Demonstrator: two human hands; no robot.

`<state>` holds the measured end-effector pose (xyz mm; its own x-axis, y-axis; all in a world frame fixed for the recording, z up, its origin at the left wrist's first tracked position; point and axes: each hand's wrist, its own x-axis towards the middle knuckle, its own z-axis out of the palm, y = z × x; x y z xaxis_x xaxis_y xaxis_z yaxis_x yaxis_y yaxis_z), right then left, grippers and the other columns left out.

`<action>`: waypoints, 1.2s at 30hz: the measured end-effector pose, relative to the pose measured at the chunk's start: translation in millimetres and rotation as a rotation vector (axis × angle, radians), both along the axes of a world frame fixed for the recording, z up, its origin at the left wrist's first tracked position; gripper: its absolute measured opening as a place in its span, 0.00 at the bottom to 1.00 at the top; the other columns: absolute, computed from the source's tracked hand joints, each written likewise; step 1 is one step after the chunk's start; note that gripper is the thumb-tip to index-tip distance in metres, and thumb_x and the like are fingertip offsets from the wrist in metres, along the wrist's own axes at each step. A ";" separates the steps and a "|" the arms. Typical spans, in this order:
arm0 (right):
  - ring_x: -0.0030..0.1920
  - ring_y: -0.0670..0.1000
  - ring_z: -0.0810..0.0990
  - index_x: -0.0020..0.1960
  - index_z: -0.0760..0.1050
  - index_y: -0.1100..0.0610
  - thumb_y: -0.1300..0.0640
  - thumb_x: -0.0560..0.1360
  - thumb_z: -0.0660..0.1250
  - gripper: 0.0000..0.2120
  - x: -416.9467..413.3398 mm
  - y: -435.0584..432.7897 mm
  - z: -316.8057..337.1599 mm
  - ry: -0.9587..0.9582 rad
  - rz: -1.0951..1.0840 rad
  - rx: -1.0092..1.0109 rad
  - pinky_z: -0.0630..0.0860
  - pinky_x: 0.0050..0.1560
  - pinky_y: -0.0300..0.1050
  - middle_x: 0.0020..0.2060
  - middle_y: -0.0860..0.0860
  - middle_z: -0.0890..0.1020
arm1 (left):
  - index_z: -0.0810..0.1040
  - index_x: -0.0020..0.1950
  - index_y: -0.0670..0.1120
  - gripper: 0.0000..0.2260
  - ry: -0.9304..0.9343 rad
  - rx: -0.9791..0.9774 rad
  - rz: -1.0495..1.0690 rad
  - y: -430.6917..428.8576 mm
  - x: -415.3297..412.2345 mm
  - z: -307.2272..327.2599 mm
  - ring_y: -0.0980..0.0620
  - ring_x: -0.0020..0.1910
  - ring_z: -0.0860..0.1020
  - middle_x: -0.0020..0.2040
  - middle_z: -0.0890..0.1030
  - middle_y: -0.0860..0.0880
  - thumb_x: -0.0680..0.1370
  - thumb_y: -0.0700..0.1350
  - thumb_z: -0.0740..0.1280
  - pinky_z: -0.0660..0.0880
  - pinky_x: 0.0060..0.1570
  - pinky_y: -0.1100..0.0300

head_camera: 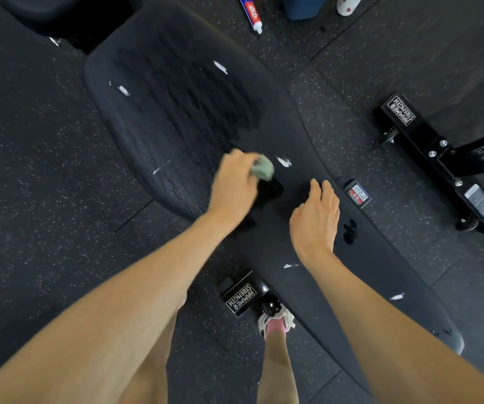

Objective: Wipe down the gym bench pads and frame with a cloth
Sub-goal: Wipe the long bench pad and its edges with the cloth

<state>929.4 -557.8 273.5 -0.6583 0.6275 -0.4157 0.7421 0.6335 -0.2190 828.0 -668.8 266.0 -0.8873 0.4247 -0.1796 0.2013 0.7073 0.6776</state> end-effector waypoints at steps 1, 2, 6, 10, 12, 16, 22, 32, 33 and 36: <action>0.76 0.56 0.53 0.77 0.54 0.60 0.63 0.80 0.57 0.27 -1.0 2.2 0.0 -0.002 0.000 0.005 0.52 0.76 0.49 0.77 0.58 0.55 | 0.77 0.59 0.41 0.13 0.036 -0.030 0.112 -1.5 -17.2 0.5 0.44 0.55 0.71 0.54 0.75 0.42 0.75 0.33 0.63 0.65 0.52 0.61; 0.76 0.56 0.53 0.77 0.53 0.60 0.61 0.81 0.57 0.27 -2.0 4.5 -0.2 -0.008 0.002 0.007 0.51 0.76 0.49 0.77 0.58 0.55 | 0.77 0.60 0.42 0.13 0.055 -0.072 0.207 -1.6 -34.3 -0.6 0.44 0.57 0.71 0.56 0.75 0.42 0.76 0.34 0.63 0.63 0.52 0.62; 0.77 0.56 0.51 0.78 0.50 0.60 0.56 0.82 0.59 0.29 -4.8 12.1 0.1 -0.045 -0.009 -0.009 0.50 0.76 0.49 0.77 0.59 0.53 | 0.73 0.65 0.43 0.14 0.081 -0.229 0.321 10.9 -60.1 -11.5 0.46 0.59 0.69 0.61 0.72 0.44 0.79 0.37 0.61 0.65 0.52 0.60; 0.77 0.57 0.49 0.78 0.48 0.60 0.55 0.82 0.59 0.31 -3.9 17.0 1.1 -0.071 -0.020 -0.036 0.48 0.77 0.50 0.77 0.59 0.50 | 0.75 0.63 0.42 0.15 0.102 -0.213 0.155 37.0 -23.0 -12.8 0.44 0.57 0.70 0.58 0.74 0.43 0.77 0.35 0.62 0.64 0.54 0.58; 0.78 0.57 0.49 0.78 0.47 0.60 0.56 0.82 0.59 0.31 -3.0 19.6 1.5 -0.094 -0.027 -0.037 0.48 0.76 0.50 0.77 0.59 0.50 | 0.76 0.61 0.41 0.15 0.083 -0.166 0.022 49.3 2.4 -14.1 0.44 0.55 0.71 0.56 0.75 0.42 0.75 0.34 0.64 0.65 0.52 0.57; 0.78 0.56 0.48 0.78 0.47 0.61 0.60 0.81 0.58 0.31 -1.5 24.5 3.6 -0.122 -0.044 -0.050 0.48 0.77 0.50 0.78 0.59 0.50 | 0.76 0.62 0.40 0.16 -0.024 -0.075 -0.189 62.2 32.5 -15.7 0.43 0.56 0.71 0.57 0.75 0.42 0.75 0.33 0.64 0.68 0.54 0.57; 0.77 0.56 0.50 0.78 0.48 0.61 0.63 0.79 0.56 0.30 -6.5 33.0 4.7 -0.099 -0.020 -0.077 0.49 0.77 0.50 0.77 0.59 0.52 | 0.78 0.59 0.40 0.15 0.040 0.001 -0.127 40.4 -15.1 -4.1 0.43 0.54 0.73 0.53 0.76 0.42 0.74 0.33 0.65 0.68 0.52 0.56; 0.74 0.56 0.60 0.78 0.51 0.60 0.48 0.79 0.64 0.35 -14.9 55.4 0.9 -0.153 0.092 -0.071 0.52 0.76 0.53 0.74 0.55 0.63 | 0.77 0.60 0.42 0.17 0.076 -0.136 -0.031 60.0 -21.9 -12.8 0.43 0.54 0.70 0.55 0.75 0.43 0.73 0.30 0.63 0.69 0.50 0.55; 0.73 0.56 0.62 0.77 0.52 0.60 0.48 0.78 0.65 0.35 -16.5 58.5 1.5 -0.162 0.098 -0.065 0.54 0.75 0.54 0.72 0.55 0.65 | 0.77 0.60 0.41 0.18 0.061 -0.113 -0.090 63.3 -10.5 -13.0 0.43 0.54 0.70 0.55 0.75 0.43 0.73 0.30 0.64 0.70 0.49 0.55; 0.69 0.57 0.68 0.76 0.57 0.60 0.49 0.75 0.69 0.36 -23.3 64.9 0.0 -0.235 0.098 -0.071 0.60 0.73 0.55 0.68 0.56 0.71 | 0.77 0.61 0.41 0.18 -0.024 -0.081 -0.231 69.0 13.1 -13.8 0.44 0.54 0.70 0.54 0.76 0.44 0.73 0.30 0.63 0.69 0.48 0.57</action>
<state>906.1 -492.9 273.5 -0.5948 0.5292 -0.6051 0.7135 0.6943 -0.0941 841.1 -599.8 252.3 -0.7631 0.5996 -0.2414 0.3486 0.6963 0.6274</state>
